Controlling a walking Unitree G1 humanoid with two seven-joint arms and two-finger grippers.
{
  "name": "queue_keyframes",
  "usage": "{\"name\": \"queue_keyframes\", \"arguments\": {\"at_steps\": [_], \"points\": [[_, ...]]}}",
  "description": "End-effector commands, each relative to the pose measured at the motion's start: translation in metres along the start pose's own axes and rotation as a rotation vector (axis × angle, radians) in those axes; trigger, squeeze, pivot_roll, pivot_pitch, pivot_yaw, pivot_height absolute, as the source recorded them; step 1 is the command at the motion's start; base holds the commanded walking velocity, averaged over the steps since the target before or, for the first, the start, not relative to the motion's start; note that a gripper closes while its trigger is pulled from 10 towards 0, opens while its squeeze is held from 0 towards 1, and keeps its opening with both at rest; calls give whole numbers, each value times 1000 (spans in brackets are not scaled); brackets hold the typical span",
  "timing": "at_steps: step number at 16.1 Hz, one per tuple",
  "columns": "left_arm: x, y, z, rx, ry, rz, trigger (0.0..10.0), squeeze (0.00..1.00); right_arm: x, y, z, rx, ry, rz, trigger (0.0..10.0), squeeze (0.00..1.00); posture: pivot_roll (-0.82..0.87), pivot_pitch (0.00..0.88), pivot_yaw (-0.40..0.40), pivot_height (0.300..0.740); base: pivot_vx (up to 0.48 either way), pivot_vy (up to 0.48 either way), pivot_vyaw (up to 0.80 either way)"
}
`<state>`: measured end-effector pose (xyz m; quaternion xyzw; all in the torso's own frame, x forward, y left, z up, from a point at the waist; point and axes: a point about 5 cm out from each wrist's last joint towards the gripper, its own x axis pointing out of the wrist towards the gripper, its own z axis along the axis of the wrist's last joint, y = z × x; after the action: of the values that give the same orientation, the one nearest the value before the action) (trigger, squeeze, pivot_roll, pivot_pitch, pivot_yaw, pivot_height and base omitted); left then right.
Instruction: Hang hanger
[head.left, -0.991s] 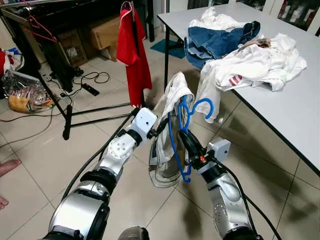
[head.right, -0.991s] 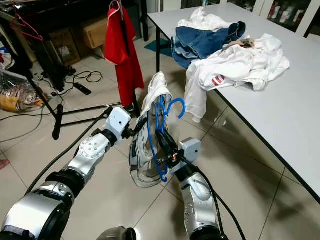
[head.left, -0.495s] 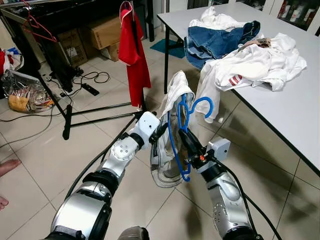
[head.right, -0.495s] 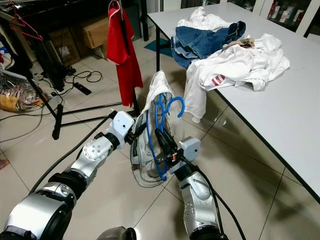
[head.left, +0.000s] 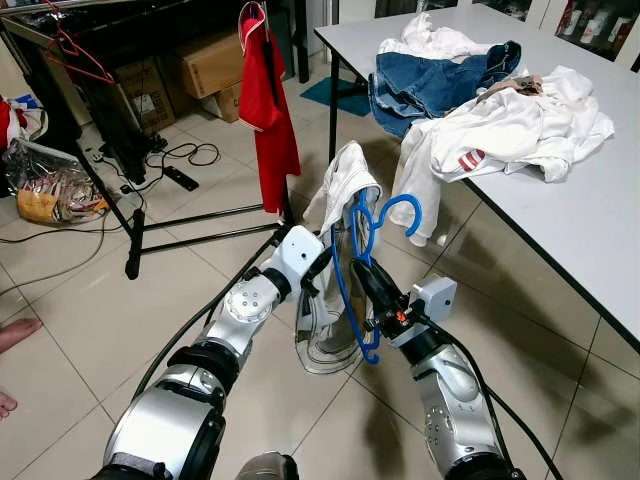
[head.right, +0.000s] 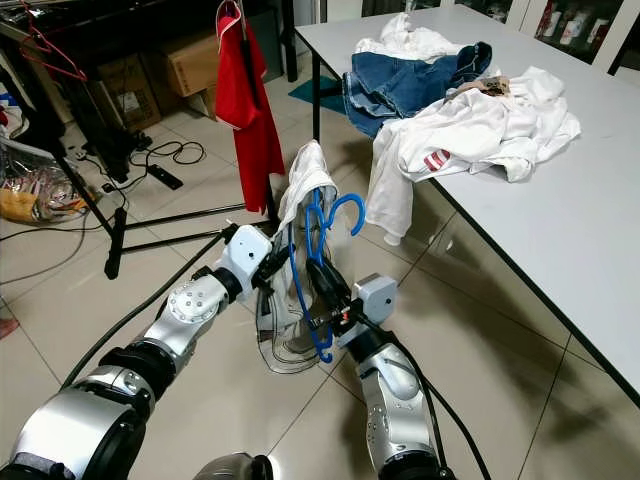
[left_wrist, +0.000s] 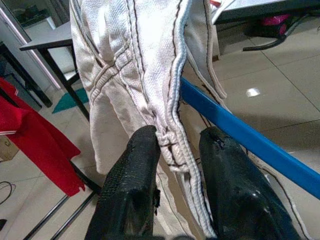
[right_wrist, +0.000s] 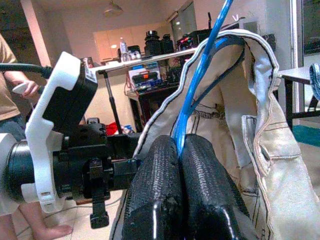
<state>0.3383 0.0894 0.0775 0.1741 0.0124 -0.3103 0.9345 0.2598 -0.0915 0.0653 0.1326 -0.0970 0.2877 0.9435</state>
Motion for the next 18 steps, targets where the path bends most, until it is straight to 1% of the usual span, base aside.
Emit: {"name": "queue_keyframes", "arguments": {"at_steps": [1,6,11,15,18], "points": [[-2,-1,-4,-5,10,-9,0,0,11,8,15,-38,-101,50,10000,0,32,0,95,740,0,0,0],[-3,-5,-4,-18,-1,-34,0,0,10,6,14,-46,-90,46,10000,0,33,0,92,740,0,0,0],[-5,-12,-7,-28,-10,-46,0,0,7,-1,6,-86,-23,19,10000,0,37,0,86,740,0,0,0],[-7,-15,-9,-28,-15,-56,0,0,-1,-4,-3,-113,29,19,10000,0,39,0,85,740,0,0,0],[-9,-23,-11,-18,-22,-89,0,0,-3,-8,-7,-133,55,-15,10000,0,38,0,87,740,0,0,0]]}}
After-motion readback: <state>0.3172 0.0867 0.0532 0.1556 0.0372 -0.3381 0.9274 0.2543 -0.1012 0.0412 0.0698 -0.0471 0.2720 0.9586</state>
